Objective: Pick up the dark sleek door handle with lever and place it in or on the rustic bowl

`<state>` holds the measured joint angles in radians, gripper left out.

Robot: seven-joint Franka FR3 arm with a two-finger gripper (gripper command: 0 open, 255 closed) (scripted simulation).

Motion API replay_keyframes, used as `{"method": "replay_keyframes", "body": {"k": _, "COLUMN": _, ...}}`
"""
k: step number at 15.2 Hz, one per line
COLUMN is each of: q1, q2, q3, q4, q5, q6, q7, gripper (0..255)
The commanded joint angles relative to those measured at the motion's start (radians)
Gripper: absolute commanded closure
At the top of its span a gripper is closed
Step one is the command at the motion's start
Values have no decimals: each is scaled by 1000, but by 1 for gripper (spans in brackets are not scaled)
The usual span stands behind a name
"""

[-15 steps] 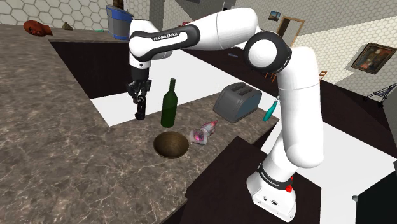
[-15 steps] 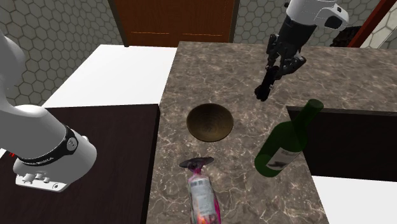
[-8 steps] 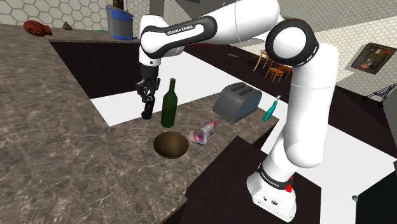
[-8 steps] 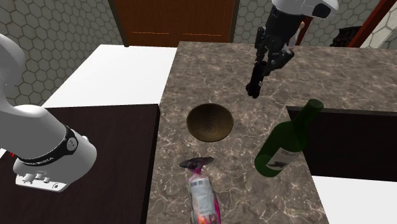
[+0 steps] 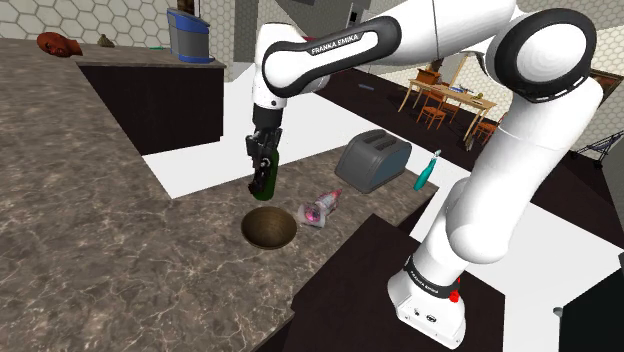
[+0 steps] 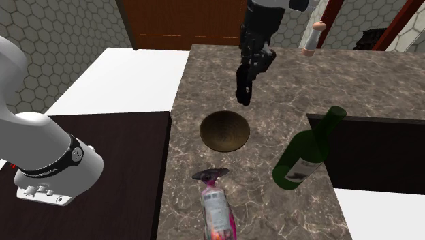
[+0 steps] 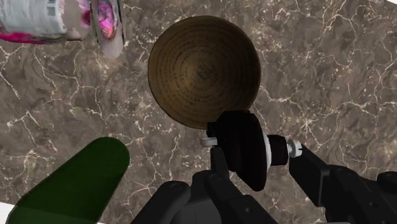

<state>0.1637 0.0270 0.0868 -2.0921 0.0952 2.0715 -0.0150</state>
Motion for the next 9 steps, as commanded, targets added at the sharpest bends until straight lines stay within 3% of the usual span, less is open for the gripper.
{"method": "replay_keyframes", "body": {"k": 1, "q1": 2, "q2": -77, "q3": 2, "q4": -77, "q5": 8, "q6": 1, "q7": 0, "gripper": 255}}
{"method": "replay_keyframes", "body": {"k": 2, "q1": 2, "q2": -140, "q3": 2, "q4": -136, "q5": 14, "q6": -3, "q7": -3, "gripper": 255}}
{"method": "replay_keyframes", "body": {"k": 9, "q1": 4, "q2": -97, "q3": 4, "q4": -188, "q5": 16, "q6": 92, "q7": -9, "gripper": 255}}
